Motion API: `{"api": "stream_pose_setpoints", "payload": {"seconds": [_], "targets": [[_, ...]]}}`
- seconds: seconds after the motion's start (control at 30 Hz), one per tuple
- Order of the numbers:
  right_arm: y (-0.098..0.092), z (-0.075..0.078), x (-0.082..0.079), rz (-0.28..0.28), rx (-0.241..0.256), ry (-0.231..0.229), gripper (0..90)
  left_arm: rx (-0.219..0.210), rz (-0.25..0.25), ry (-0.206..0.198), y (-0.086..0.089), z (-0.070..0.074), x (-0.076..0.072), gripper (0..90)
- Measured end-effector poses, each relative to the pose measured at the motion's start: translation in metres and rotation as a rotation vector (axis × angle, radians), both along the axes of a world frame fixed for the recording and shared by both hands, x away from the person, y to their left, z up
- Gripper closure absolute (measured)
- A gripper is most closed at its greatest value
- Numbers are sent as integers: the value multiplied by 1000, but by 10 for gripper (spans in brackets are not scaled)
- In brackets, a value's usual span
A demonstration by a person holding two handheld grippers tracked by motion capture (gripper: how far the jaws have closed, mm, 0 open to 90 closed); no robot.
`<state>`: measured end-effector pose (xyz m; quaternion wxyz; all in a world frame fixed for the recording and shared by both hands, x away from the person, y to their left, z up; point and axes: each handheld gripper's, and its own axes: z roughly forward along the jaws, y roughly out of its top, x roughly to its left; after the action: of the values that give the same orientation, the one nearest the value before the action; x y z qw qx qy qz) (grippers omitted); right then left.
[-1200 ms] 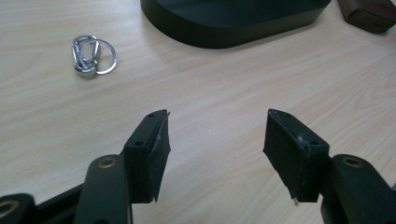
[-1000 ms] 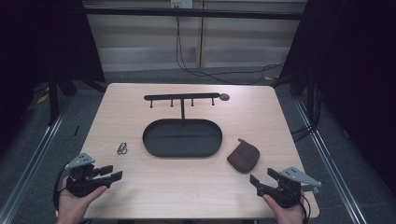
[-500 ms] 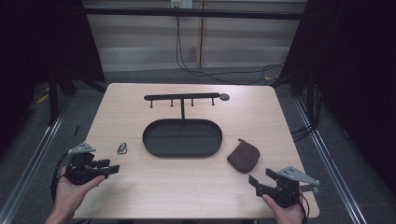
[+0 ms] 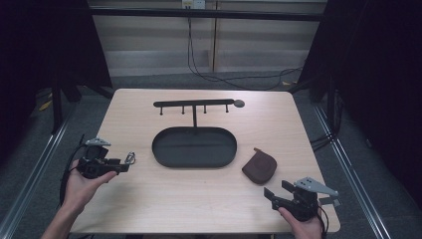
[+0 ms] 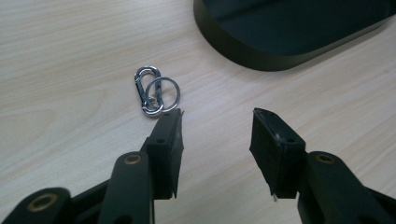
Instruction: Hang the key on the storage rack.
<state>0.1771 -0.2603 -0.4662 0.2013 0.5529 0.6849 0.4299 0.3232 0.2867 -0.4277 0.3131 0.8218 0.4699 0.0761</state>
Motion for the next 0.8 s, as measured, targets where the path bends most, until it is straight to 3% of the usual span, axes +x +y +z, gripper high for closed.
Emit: {"api": "stream_pose_setpoints", "payload": {"seconds": [0.1,0.23,0.3,0.4,0.5,0.6,0.67,0.8], "targets": [[0,0,0,3,2,2,253,3,-2,36,-1,-1,9,571],[0,0,0,5,7,-2,253,48,-10,72,-4,-3,19,586],[0,0,0,6,9,0,253,31,3,77,-5,-2,23,603],[0,0,1,9,10,6,253,70,-1,86,-6,0,32,597],[0,0,1,10,12,5,253,72,3,94,-7,1,36,589],[0,0,1,11,12,8,253,121,-19,108,-8,-1,44,581],[0,0,1,12,13,9,253,101,-14,121,-8,-3,49,586],[0,-1,1,11,14,10,253,120,-20,144,-8,-7,55,586]]}}
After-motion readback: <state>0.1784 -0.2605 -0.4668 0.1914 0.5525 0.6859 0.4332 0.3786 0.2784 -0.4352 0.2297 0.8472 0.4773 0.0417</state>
